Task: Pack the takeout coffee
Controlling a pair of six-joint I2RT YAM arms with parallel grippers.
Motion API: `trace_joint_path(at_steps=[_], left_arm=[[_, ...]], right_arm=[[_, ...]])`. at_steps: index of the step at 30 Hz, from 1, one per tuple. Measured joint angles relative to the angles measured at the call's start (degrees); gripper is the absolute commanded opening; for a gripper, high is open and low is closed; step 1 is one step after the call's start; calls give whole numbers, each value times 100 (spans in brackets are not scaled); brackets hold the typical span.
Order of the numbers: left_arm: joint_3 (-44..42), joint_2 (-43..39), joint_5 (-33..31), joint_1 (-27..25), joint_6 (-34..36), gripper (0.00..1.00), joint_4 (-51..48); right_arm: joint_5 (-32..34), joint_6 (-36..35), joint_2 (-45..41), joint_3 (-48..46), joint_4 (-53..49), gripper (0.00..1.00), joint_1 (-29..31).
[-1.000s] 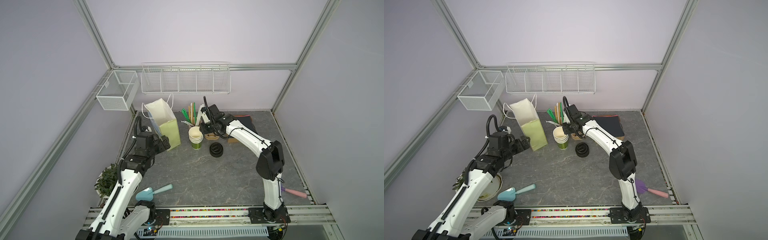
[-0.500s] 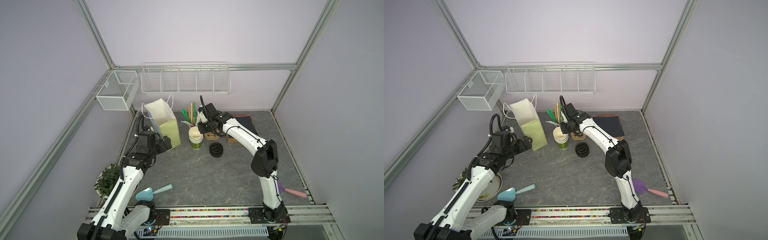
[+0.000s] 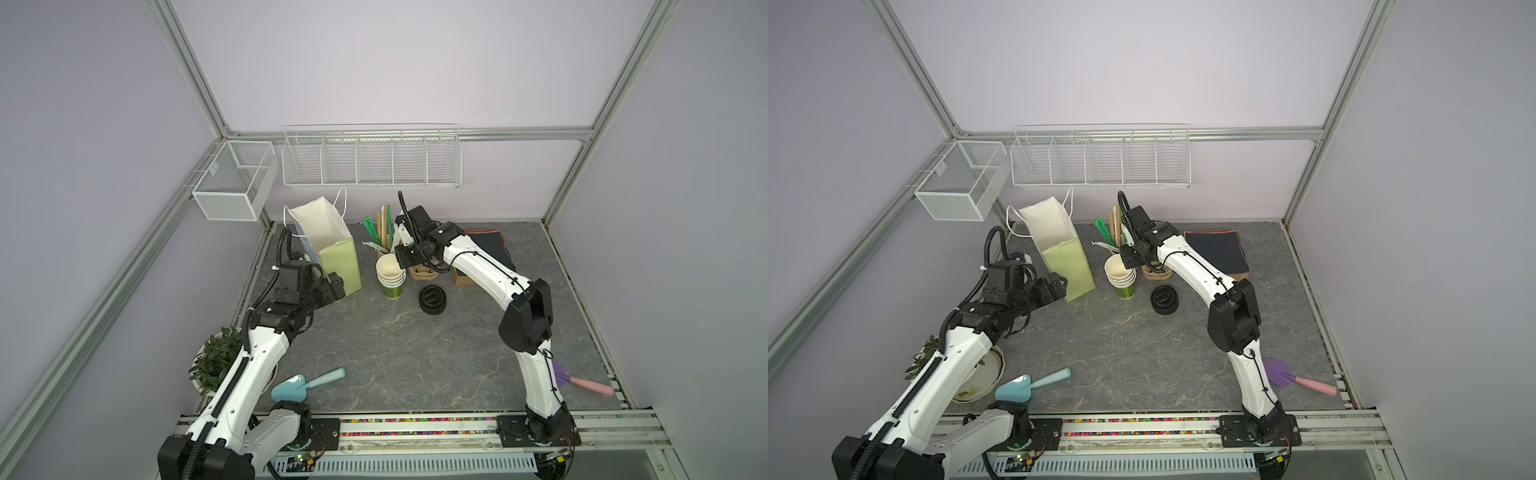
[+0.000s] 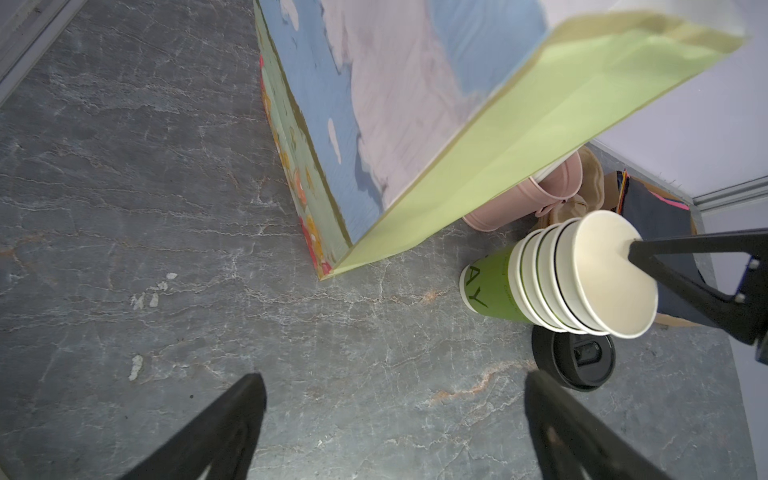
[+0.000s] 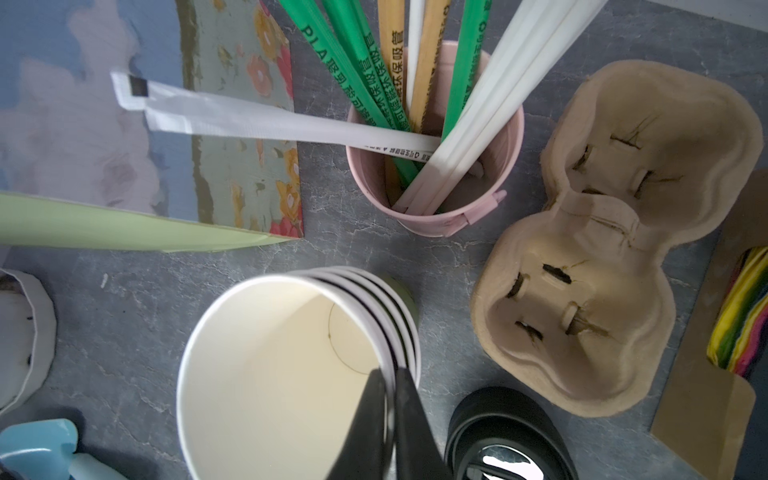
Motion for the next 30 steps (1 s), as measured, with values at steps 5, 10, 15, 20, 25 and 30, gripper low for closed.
trace_joint_path(at_steps=[5,10,15,20,25,30], left_arm=[[9,151,83,-59,-2,96,-37],[79,199,52,-345,-2,96,-105],[90,203,-111,-636,-20,96,-111],[166,275,-323,-879,-22,96,-155],[195,275,-498,-887,-22,96,-179],[195,308,-546,-905,-22,96,-214]], right_arm=[[-7,4,0,20,-20,7,2],[-24,11,0,20,-7,7,0],[-201,114,-2,-26,136,7,-26],[-435,186,-2,-57,227,7,-98],[-656,289,-2,-72,319,7,-221],[-780,363,-9,-79,402,7,-291]])
